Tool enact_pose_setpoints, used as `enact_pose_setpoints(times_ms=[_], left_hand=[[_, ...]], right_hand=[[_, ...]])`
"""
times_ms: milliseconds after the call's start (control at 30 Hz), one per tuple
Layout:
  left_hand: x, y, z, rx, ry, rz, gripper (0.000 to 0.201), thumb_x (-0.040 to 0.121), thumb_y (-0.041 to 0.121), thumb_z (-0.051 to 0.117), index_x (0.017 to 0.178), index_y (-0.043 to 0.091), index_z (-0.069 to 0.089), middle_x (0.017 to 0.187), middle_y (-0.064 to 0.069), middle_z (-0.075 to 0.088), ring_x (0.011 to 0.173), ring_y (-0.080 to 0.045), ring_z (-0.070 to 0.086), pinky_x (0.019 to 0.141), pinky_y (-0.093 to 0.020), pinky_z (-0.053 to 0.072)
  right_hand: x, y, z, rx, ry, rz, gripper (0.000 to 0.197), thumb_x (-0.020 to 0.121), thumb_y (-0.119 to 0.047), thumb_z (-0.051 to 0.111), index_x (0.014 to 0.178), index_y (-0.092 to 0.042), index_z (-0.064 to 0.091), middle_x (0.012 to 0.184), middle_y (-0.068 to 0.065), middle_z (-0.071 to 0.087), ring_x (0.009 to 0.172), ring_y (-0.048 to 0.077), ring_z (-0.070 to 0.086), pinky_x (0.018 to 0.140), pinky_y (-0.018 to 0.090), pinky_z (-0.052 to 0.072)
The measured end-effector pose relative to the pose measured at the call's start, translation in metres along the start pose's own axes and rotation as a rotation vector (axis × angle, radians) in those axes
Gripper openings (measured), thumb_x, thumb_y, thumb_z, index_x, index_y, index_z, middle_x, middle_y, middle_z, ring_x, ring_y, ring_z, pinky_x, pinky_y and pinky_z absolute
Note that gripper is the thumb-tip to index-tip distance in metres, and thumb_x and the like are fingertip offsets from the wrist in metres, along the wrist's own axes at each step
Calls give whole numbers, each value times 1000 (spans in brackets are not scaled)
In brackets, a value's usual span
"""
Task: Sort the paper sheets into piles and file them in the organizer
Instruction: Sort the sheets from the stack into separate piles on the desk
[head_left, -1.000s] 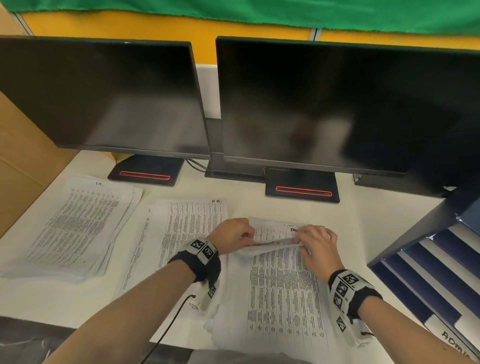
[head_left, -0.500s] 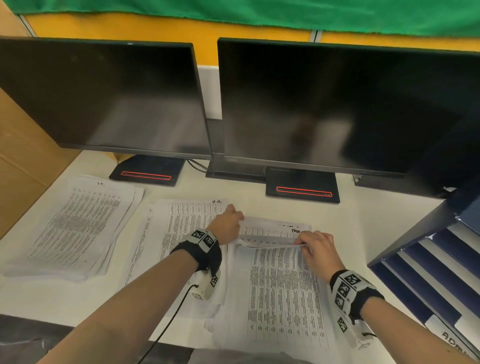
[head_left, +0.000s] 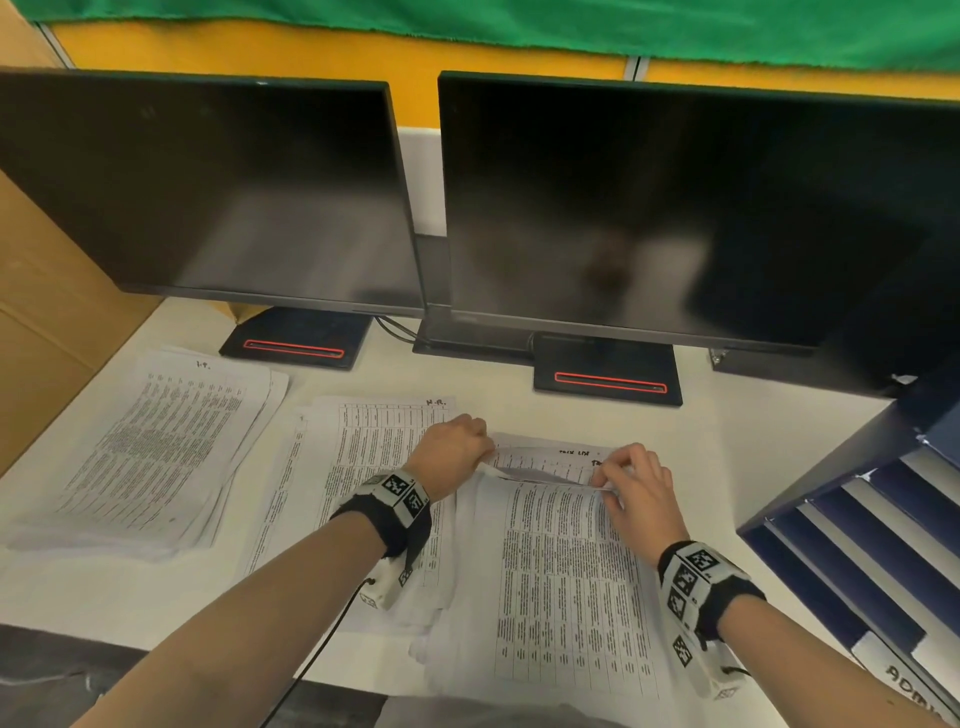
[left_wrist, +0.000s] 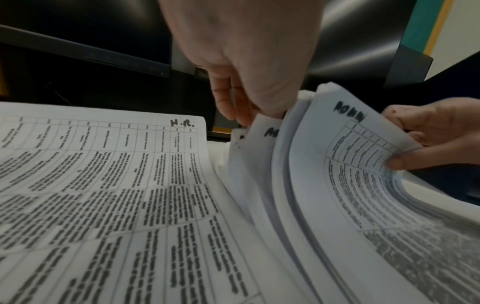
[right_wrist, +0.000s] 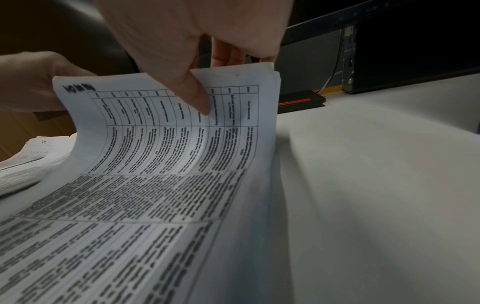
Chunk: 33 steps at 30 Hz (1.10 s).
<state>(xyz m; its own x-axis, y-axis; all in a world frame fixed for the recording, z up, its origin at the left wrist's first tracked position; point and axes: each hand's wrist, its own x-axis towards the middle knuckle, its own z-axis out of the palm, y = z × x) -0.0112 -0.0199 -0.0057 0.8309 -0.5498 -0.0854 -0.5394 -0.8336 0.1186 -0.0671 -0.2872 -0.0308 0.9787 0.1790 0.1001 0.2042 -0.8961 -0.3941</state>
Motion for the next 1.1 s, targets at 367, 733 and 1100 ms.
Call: enact_pose_setpoints(times_ms=[367,733,1100], left_hand=[[-1,-1,7,-600,-65,-98,22,90,35,59,91,19,74,118,6,53,79,5,48,71,-14,38],[10,-4,15,-456,-41,-234,13,87,23,60,91,12,56,96,-5,60,85,-21,57,74,-29,46],[14,-4,20,-295,-54,-235,47,86,32,63,127,17,44,119,-6,46,89,-25,59,77,-37,54]], right_hand=[[3,2,1,-20,-65,-8,20,81,-5,58,81,-25,58,90,-16,56,94,14,47,82,28,21],[-2,3,4,63,-51,-9,28,79,4,55,80,-24,53,87,-15,58,80,5,48,84,23,19],[-2,-1,-3,168,-113,97,21,86,-1,49,82,-22,50,89,-11,58,85,7,35,92,27,29]])
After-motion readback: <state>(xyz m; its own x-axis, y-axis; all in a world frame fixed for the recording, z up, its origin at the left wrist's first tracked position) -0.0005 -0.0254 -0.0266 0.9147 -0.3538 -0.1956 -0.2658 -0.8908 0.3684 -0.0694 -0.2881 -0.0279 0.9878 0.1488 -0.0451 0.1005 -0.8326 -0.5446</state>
